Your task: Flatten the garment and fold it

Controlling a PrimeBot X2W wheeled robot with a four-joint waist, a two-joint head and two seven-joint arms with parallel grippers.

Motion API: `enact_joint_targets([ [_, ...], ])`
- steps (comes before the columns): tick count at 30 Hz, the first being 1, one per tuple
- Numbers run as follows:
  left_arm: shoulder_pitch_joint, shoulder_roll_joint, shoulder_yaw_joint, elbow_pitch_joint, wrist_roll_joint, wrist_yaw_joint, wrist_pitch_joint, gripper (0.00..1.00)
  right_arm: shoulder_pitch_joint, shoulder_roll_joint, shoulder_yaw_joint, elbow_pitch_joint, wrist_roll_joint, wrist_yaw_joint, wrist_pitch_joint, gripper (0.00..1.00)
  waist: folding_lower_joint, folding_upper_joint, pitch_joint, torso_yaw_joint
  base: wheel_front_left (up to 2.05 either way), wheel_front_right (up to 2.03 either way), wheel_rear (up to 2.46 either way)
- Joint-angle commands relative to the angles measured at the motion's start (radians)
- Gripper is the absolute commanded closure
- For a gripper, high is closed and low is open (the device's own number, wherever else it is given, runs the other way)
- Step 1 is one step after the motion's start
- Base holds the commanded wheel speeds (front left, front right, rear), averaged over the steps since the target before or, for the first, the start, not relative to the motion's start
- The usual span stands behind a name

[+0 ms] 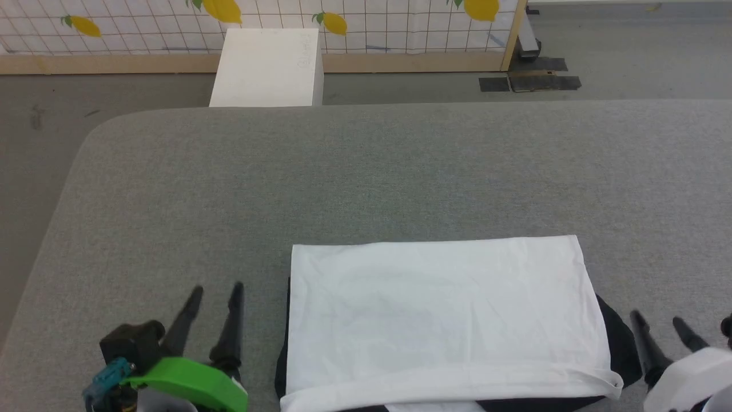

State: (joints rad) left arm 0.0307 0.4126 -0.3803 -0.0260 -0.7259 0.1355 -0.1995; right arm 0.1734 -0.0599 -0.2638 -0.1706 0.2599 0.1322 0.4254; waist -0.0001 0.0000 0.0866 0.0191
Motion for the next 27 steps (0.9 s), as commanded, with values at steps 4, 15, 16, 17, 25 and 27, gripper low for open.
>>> enact_joint_targets([
  [4,-0.067,-0.048,0.061,0.047,0.075,0.024,-0.056,0.00,-0.083,-0.012,-0.014,0.062,0.035,-0.002,-0.012,0.00,0.0001,0.0000,0.006,-0.006,0.00,0.00,0.00],
  [15,-0.107,-0.227,0.281,0.058,0.325,-0.043,-0.062,0.00,-0.261,-0.063,-0.004,0.343,0.157,-0.002,0.169,0.00,0.0001,0.0000,0.051,0.010,0.00,0.00,0.00],
  [16,-0.107,-0.239,0.293,0.059,0.338,-0.055,-0.062,0.00,-0.269,-0.069,0.001,0.360,0.158,-0.002,0.185,0.00,0.0001,0.0000,0.054,0.012,0.00,0.00,0.00],
  [17,-0.106,-0.254,0.307,0.062,0.353,-0.069,-0.062,0.00,-0.278,-0.072,0.006,0.381,0.166,-0.002,0.210,0.00,0.0001,0.0000,0.058,0.014,0.00,0.00,0.00],
  [25,-0.101,-0.319,0.386,0.086,0.422,-0.154,-0.062,0.00,-0.302,-0.038,0.021,0.452,0.229,-0.002,0.389,0.00,0.0001,0.0000,0.066,0.023,0.00,0.00,0.00],
  [27,-0.101,-0.329,0.403,0.092,0.432,-0.167,-0.062,0.00,-0.299,-0.025,0.029,0.446,0.250,-0.002,0.422,0.57,0.0001,0.0000,0.064,0.021,0.00,0.00,0.00],
])
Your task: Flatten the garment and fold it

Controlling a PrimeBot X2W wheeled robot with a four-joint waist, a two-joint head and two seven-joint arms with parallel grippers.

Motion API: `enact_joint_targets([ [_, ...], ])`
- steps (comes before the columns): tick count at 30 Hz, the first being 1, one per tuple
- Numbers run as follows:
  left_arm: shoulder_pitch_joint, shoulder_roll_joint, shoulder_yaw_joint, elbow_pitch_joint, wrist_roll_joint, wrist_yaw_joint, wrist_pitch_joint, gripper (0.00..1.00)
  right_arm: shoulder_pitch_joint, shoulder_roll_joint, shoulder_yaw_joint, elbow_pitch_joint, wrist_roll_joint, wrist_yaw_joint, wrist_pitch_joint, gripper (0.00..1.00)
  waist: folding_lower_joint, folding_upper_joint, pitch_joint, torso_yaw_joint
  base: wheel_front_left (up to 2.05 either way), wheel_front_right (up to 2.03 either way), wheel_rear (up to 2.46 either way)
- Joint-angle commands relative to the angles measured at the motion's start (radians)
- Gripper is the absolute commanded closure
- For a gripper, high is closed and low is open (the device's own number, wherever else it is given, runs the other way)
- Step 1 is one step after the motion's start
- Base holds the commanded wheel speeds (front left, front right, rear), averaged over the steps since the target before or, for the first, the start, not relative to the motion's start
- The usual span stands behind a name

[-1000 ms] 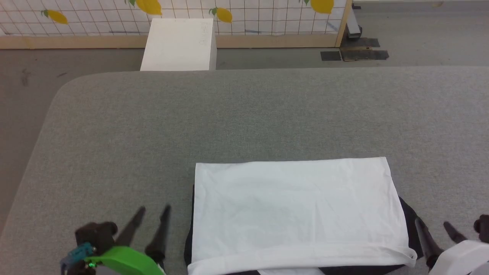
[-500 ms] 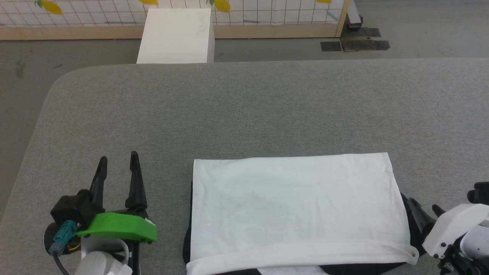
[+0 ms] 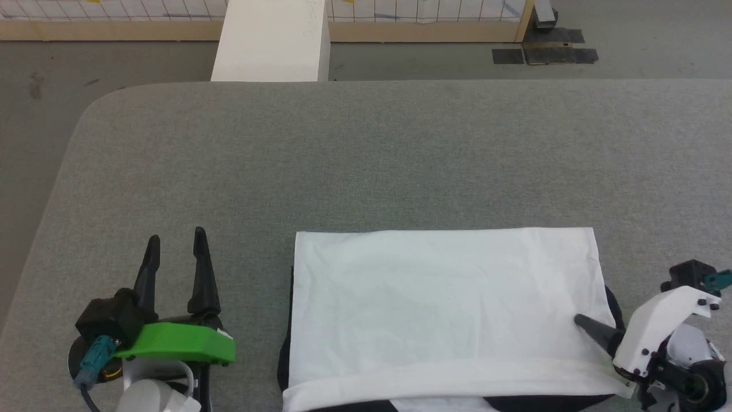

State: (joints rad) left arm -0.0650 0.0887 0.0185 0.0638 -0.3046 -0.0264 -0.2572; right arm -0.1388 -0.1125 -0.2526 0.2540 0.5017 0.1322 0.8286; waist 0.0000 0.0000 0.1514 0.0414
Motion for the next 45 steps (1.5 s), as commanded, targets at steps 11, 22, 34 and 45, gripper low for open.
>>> enact_joint_targets([
  [11,-0.004,-0.032,0.044,0.024,0.044,-0.051,-0.004,0.00,0.028,0.005,-0.055,-0.047,-0.108,-0.002,-0.093,1.00,0.0000,0.0000,-0.014,-0.009,0.00,0.00,0.00],
  [22,-0.001,-0.038,0.048,0.030,0.052,-0.069,-0.004,0.00,0.063,0.004,-0.175,-0.132,-0.329,-0.002,-0.169,1.00,0.0000,0.0000,-0.022,-0.009,0.00,0.00,0.00],
  [34,0.003,-0.038,0.043,0.029,0.048,-0.075,-0.005,0.00,0.183,0.050,0.183,-0.620,-0.306,-0.002,0.062,1.00,0.0000,0.0000,-0.030,-0.010,0.00,0.00,0.00],
  [45,-0.025,-0.038,0.019,0.036,0.037,-0.079,-0.005,0.00,0.026,0.038,0.595,-0.486,-0.321,-0.002,0.084,1.00,0.0000,0.0000,-0.002,0.025,0.00,0.00,0.00],
])
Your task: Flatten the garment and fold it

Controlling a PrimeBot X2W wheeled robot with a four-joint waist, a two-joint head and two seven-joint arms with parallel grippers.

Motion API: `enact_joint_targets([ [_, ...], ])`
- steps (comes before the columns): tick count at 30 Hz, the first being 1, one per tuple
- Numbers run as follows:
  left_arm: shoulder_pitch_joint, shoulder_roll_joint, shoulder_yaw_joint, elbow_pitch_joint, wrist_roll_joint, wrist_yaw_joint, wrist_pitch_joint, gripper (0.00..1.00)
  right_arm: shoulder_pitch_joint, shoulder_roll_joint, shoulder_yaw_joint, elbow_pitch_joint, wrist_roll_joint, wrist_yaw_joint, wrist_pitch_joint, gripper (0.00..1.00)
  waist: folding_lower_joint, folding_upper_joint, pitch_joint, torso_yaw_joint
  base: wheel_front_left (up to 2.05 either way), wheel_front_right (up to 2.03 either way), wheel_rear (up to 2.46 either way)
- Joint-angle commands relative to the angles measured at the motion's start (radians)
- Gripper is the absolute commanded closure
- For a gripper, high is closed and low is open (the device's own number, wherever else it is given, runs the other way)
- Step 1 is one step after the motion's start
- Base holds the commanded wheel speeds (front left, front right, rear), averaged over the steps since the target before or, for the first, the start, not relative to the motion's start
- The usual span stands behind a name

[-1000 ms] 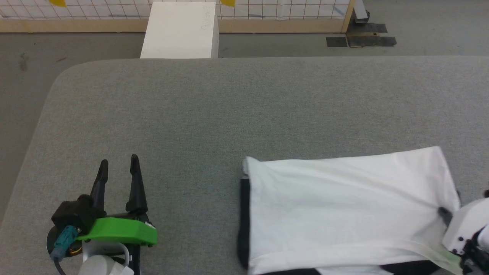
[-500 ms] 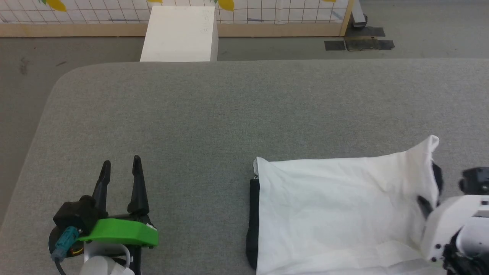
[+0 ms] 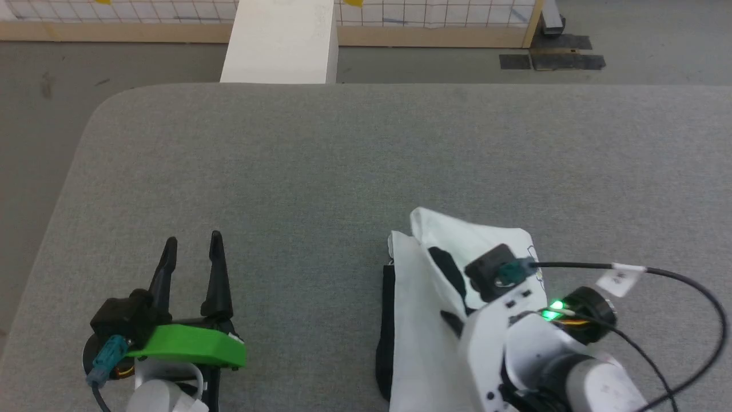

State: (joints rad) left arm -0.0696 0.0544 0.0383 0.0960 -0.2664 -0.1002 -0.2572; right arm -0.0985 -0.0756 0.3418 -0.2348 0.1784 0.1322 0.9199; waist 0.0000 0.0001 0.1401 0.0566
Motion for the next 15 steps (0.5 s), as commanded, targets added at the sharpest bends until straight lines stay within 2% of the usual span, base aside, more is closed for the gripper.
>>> enact_joint_targets([
  [1,-0.022,-0.004,-0.003,0.004,-0.003,-0.005,-0.005,0.00,-0.030,0.004,0.018,0.036,0.002,-0.002,-0.014,1.00,0.0000,-0.0001,0.013,0.014,0.00,0.00,0.00],
  [9,-0.033,-0.004,-0.011,0.004,-0.010,-0.004,-0.005,0.00,-0.132,0.023,0.091,0.304,0.051,-0.002,-0.090,1.00,0.0000,-0.0001,0.041,0.039,0.00,0.00,0.00],
  [10,-0.035,-0.004,-0.012,0.004,-0.010,-0.003,-0.005,0.00,-0.143,0.024,0.097,0.326,0.056,-0.002,-0.101,0.81,0.0000,-0.0001,0.044,0.040,0.00,0.00,0.00],
  [11,-0.036,-0.004,-0.012,0.004,-0.011,-0.003,-0.005,0.00,-0.149,0.024,0.102,0.341,0.065,-0.002,-0.109,0.20,0.0000,-0.0001,0.045,0.041,0.00,0.00,0.00],
  [12,-0.036,-0.004,-0.013,0.004,-0.011,-0.002,-0.005,0.00,-0.154,0.025,0.109,0.352,0.080,-0.002,-0.121,0.00,0.0000,-0.0001,0.045,0.042,0.00,0.00,0.00],
  [15,-0.033,-0.004,-0.011,0.004,-0.011,0.001,-0.005,0.00,-0.164,0.025,0.117,0.338,0.131,-0.002,-0.177,0.00,0.0000,-0.0001,0.041,0.037,0.00,0.00,0.00],
])
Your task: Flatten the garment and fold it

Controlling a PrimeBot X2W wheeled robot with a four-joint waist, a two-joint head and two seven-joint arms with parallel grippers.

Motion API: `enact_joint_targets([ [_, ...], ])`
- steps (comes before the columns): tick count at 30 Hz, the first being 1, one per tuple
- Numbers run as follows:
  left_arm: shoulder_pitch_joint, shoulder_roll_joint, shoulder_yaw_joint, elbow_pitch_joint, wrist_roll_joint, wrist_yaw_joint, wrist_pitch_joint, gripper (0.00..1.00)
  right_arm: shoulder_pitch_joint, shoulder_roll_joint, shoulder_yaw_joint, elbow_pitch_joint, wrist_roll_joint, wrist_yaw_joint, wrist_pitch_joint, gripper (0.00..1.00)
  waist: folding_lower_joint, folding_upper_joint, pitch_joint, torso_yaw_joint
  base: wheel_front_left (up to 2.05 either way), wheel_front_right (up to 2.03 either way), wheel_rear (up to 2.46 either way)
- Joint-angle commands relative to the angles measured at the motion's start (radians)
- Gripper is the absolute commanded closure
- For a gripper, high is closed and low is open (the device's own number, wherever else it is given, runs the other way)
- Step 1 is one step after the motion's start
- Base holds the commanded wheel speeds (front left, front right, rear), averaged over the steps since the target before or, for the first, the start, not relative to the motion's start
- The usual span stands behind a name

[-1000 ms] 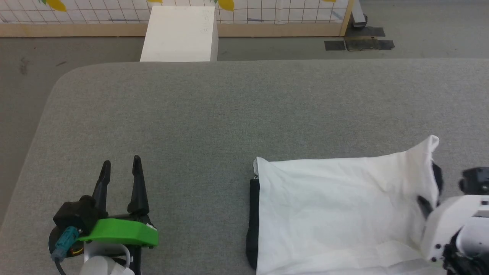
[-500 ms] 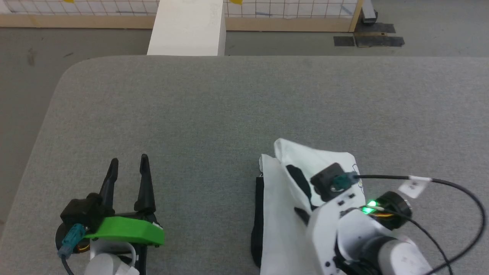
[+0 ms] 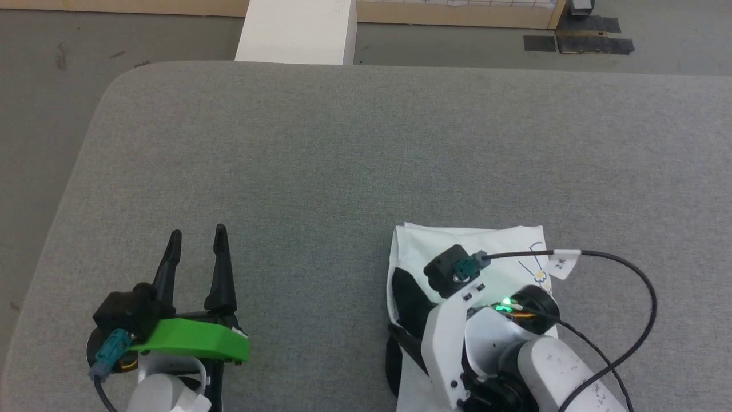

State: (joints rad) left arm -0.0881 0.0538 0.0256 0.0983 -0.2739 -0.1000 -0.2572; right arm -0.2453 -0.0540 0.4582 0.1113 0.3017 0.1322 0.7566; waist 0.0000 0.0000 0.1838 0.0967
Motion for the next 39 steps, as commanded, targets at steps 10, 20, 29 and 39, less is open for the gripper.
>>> enact_joint_targets([
  [10,0.004,-0.004,0.001,0.000,-0.001,0.007,-0.005,0.00,0.066,0.004,-0.176,-0.238,0.217,-0.002,-0.423,0.00,0.0000,0.0000,-0.044,-0.049,0.00,0.00,0.00],
  [20,0.010,-0.004,0.005,-0.017,0.007,0.009,-0.005,0.00,0.192,0.004,-0.466,-0.169,0.427,-0.002,-0.588,0.00,0.0000,0.0000,-0.058,-0.104,0.00,0.00,0.00],
  [29,0.009,-0.004,-0.006,-0.017,0.003,0.009,-0.005,0.00,0.227,0.004,-0.532,0.032,0.519,-0.002,-0.435,0.00,0.0000,0.0000,-0.056,-0.108,0.00,0.00,0.00],
  [39,0.012,-0.004,-0.007,-0.014,0.006,0.006,-0.005,0.00,0.191,0.004,-0.459,0.184,0.551,-0.002,-0.279,0.00,0.0000,0.0000,-0.053,-0.086,0.00,0.00,0.00],
])
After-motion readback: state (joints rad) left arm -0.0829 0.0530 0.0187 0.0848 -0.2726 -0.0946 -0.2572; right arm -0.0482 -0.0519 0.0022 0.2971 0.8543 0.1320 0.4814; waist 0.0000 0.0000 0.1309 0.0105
